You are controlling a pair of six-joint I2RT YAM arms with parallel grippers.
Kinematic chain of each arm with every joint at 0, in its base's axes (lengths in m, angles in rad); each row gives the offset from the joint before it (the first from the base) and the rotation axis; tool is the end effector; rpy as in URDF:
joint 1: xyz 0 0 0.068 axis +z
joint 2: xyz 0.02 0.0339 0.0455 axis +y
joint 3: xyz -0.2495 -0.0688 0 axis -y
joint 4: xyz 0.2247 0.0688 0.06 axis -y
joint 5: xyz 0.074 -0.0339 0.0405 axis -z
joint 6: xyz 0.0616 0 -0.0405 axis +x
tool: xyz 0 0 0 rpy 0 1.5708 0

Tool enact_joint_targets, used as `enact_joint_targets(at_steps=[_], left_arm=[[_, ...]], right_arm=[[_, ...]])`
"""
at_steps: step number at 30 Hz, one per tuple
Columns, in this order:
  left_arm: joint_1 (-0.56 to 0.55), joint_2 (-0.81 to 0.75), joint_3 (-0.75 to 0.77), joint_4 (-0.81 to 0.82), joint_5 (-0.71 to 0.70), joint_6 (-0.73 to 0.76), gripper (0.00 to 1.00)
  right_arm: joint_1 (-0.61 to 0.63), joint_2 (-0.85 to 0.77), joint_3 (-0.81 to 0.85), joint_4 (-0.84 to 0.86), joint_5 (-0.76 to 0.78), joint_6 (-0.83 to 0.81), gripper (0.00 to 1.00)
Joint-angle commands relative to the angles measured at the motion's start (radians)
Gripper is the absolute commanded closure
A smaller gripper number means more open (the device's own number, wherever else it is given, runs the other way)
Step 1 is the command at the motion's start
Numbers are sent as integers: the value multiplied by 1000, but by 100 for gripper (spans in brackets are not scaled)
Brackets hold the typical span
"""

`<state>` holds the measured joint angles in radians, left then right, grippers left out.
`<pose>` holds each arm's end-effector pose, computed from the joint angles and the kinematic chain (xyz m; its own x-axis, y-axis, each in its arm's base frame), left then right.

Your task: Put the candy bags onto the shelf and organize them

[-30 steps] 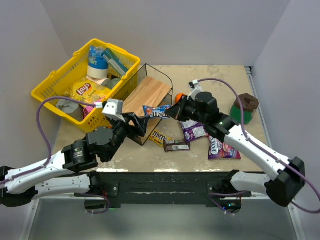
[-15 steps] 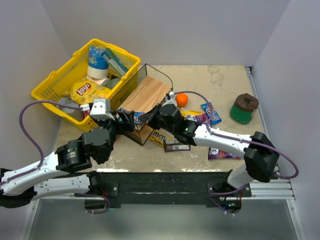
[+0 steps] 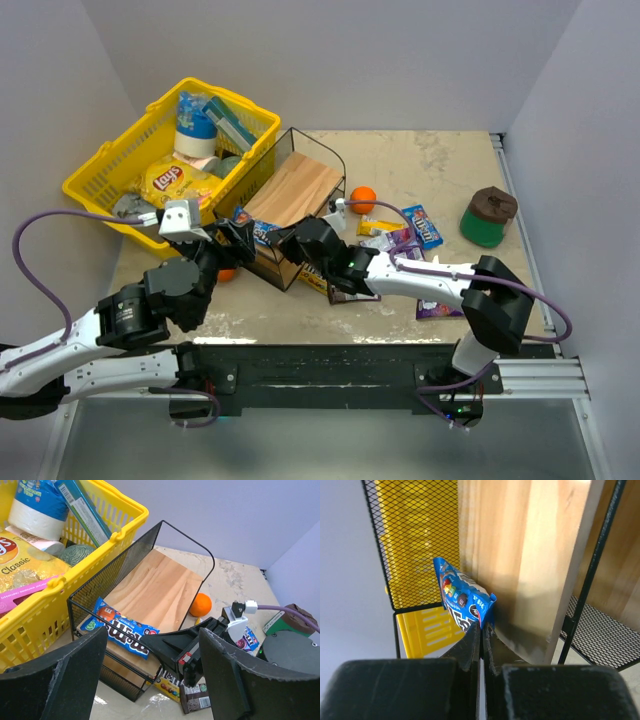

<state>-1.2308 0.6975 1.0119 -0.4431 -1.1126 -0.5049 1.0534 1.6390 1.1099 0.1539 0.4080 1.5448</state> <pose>0.0935 -0.0988 0.3873 -0.0957 -0.3711 -0.9237 0.0847 0.9215 -0.3790 0.2105 0.3205 0.2530 -0.6197 0.7663 -0.1695 0.1652 0.3385 0.9263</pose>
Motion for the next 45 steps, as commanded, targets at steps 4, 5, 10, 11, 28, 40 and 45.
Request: enact_joint_targets(at_steps=[4,5,10,11,28,40,45], left_arm=[[1,-21,8,12,-56,-32,21],[1,-23,7,12,-58,-32,21],[1,-23,5,12,-61,-34,20],[1,-23,5,12,-61,-32,20],[1,2,-16,119,60,74,6],[1,101,-174,412,220,272,5],[1,200,-165,428,321,232,5]], right_arm=[[19,2,45,-28,60,81,92],[20,2,45,-34,60,81,90],[23,-16,42,-50,57,77,76],[23,-19,42,-60,54,80,73],[20,-332,-87,-240,143,-6,20],[-208,-568,-193,-451,-114,-687,1],[-208,-564,-222,-586,-31,-732,1]])
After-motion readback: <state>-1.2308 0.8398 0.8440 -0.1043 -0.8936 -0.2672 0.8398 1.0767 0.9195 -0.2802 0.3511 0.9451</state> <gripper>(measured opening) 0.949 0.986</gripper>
